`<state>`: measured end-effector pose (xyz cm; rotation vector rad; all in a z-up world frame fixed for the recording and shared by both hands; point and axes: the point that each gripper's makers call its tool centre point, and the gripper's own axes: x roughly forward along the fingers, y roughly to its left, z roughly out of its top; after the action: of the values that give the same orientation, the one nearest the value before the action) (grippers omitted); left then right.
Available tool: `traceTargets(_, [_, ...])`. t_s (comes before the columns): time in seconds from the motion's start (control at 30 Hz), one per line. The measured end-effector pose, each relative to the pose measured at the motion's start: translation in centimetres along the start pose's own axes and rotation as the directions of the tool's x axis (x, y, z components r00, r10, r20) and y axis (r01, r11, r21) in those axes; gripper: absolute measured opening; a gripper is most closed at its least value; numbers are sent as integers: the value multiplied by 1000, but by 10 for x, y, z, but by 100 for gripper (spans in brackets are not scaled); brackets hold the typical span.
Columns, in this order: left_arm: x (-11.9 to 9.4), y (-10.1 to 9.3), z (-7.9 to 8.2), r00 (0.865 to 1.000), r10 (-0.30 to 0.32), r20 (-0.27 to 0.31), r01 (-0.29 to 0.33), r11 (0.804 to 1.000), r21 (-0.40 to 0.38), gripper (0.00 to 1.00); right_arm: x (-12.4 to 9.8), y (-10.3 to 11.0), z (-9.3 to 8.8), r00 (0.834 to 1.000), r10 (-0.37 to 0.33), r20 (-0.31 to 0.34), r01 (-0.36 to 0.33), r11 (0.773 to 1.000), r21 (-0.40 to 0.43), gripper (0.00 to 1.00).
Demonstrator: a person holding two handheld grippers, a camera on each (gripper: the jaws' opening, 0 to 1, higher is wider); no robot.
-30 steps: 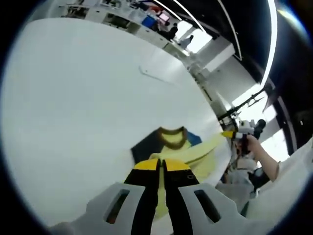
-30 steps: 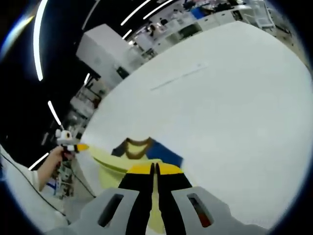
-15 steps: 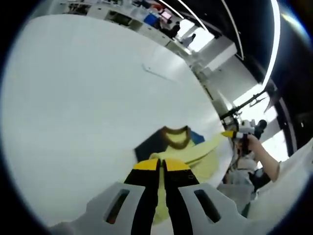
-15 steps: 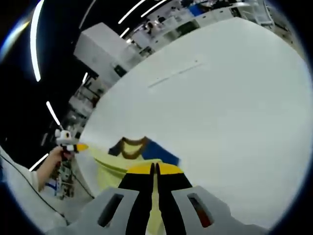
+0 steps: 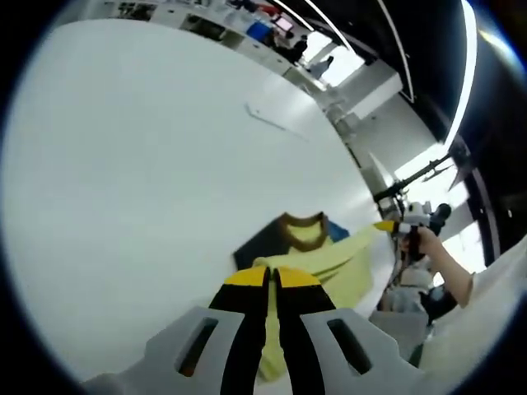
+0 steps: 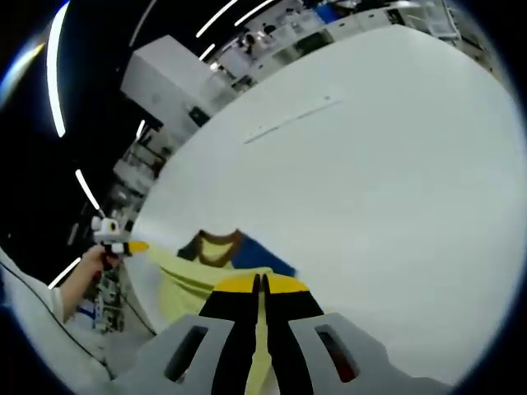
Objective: Fold the garment on the visible template until the final outline fits inside the template.
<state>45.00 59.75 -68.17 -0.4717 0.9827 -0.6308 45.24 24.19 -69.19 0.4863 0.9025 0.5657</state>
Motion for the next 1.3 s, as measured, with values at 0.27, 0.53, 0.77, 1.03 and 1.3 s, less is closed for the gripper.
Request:
traceTargets(0.27, [3, 4, -1, 1000, 1, -6, -1, 1000, -7, 0, 5, -5, -1, 1000, -5, -8, 5, 1000, 8, 3])
traceTargets(0.53, [10, 10, -1, 1000, 7, -8, -8, 1000, -16, 0, 11, -13, -3, 1000, -14, -18, 14, 1000, 19, 3])
traceTargets(0.77, [17, 17, -2, 1000, 16, -16, -16, 1000, -24, 0, 16, -18, -4, 999, -13, -32, 14, 1000, 26, 3])
traceTargets(1.03, [23, 23, -2, 1000, 23, -21, -23, 999, -30, 0, 23, -23, -3, 999, -16, -40, 17, 999, 29, 3])
traceTargets(1.3, [29, 29, -2, 999, 27, -30, -28, 999, -35, 0, 27, -28, -3, 999, -21, -44, 23, 999, 34, 3])
